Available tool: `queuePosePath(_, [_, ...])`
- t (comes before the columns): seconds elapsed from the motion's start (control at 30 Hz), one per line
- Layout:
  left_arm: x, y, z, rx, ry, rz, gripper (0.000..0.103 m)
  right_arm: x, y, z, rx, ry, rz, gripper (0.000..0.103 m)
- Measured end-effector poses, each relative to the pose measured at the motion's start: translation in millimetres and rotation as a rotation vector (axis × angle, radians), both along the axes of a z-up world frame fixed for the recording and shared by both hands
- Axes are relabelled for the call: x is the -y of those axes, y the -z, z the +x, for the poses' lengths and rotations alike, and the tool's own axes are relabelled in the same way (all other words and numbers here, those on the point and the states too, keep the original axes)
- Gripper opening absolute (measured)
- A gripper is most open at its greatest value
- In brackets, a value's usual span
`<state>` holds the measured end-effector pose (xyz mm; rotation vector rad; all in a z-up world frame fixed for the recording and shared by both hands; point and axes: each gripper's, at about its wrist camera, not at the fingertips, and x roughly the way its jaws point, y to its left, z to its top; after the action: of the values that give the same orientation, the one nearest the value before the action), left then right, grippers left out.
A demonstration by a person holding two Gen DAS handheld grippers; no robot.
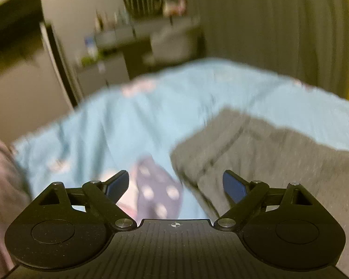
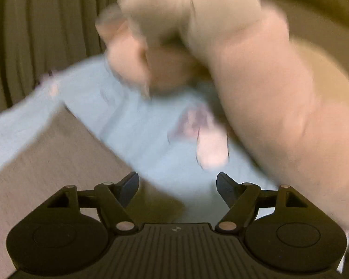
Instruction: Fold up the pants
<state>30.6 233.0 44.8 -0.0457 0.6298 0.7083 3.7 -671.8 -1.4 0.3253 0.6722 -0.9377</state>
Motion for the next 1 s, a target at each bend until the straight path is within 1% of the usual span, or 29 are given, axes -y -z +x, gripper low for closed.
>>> queuePosePath(0.03, [8, -4, -4, 0.027, 0.023, 0.01, 0.093, -10, -8, 7, 0.026, -0.042, -0.006, 0.075])
queuePosePath(0.07, [17, -6, -6, 0.043, 0.06, 0.0, 0.095, -23, -14, 16, 0.048, -0.099, -0.007, 0.075])
queuePosePath(0.13, [35, 0, -3, 0.041, 0.138, -0.032, 0.096, -60, -21, 40, 0.076, -0.264, 0.005, 0.075])
queuePosePath(0.2, [51, 14, 4, 0.005, 0.185, -0.037, 0.096, -104, -20, 66, 0.085, -0.458, 0.046, 0.075])
queuePosePath(0.27, [64, 35, 13, -0.065, 0.206, -0.026, 0.096, -153, -13, 95, 0.092, -0.685, 0.14, 0.075])
queuePosePath(0.3, [64, 43, 21, -0.126, 0.217, -0.045, 0.096, -180, -7, 110, 0.088, -0.806, 0.215, 0.076])
queuePosePath(0.33, [59, 49, 24, -0.151, 0.202, -0.064, 0.096, -202, -1, 124, 0.075, -0.9, 0.292, 0.077])
queuePosePath(0.37, [52, 52, 23, -0.159, 0.177, -0.093, 0.097, -225, 7, 137, 0.05, -0.987, 0.375, 0.081])
queuePosePath(0.4, [41, 53, 20, -0.139, 0.146, -0.135, 0.097, -248, 16, 153, 0.023, -1.07, 0.458, 0.081])
queuePosePath(0.43, [33, 55, 15, -0.111, 0.125, -0.171, 0.097, -265, 22, 163, 0.007, -1.114, 0.488, 0.081])
queuePosePath(0.47, [22, 56, 10, -0.084, 0.098, -0.214, 0.097, -284, 27, 173, -0.017, -1.156, 0.48, 0.081])
queuePosePath(0.53, [7, 60, 5, -0.059, 0.065, -0.296, 0.098, -316, 40, 191, -0.092, -1.24, 0.437, 0.086])
queuePosePath(0.57, [7, 60, 4, -0.049, 0.062, -0.313, 0.099, -329, 46, 196, -0.139, -1.25, 0.408, 0.087])
queuePosePath(0.6, [7, 61, 4, -0.042, 0.055, -0.307, 0.099, -336, 50, 201, -0.175, -1.23, 0.345, 0.087])
queuePosePath(0.63, [8, 60, 4, -0.043, 0.051, -0.282, 0.099, -341, 46, 202, -0.171, -1.205, 0.296, 0.086])
queuePosePath(0.67, [11, 60, 6, -0.05, 0.05, -0.258, 0.099, -340, 40, 206, -0.147, -1.148, 0.231, 0.086])
queuePosePath(0.7, [14, 61, 7, -0.056, 0.049, -0.237, 0.099, -340, 32, 208, -0.121, -1.063, 0.139, 0.086])
queuePosePath(0.73, [14, 59, 9, -0.061, 0.047, -0.223, 0.099, -339, 25, 212, -0.1, -1.01, 0.111, 0.086])
queuePosePath(0.77, [17, 58, 9, -0.065, 0.043, -0.205, 0.099, -335, 19, 216, -0.061, -0.99, 0.159, 0.086])
queuePosePath(0.8, [21, 55, 9, -0.07, 0.03, -0.176, 0.099, -330, 16, 222, -0.021, -1.005, 0.27, 0.086])
queuePosePath(0.87, [26, 51, 10, -0.083, -0.026, -0.076, 0.099, -325, 21, 242, 0.025, -1.069, 0.586, 0.086])
queuePosePath(0.9, [29, 49, 10, -0.088, -0.057, -0.03, 0.099, -330, 25, 252, 0.029, -1.086, 0.708, 0.087])
queuePosePath(0.93, [30, 48, 9, -0.091, -0.076, -0.002, 0.099, -336, 29, 263, 0.024, -1.106, 0.801, 0.087])
queuePosePath(0.97, [31, 47, 10, -0.092, -0.084, 0.017, 0.099, -343, 33, 272, 0.014, -1.119, 0.859, 0.088])
queuePosePath(1.0, [31, 47, 10, -0.098, -0.095, 0.032, 0.099, -351, 37, 281, -0.008, -1.131, 0.895, 0.09])
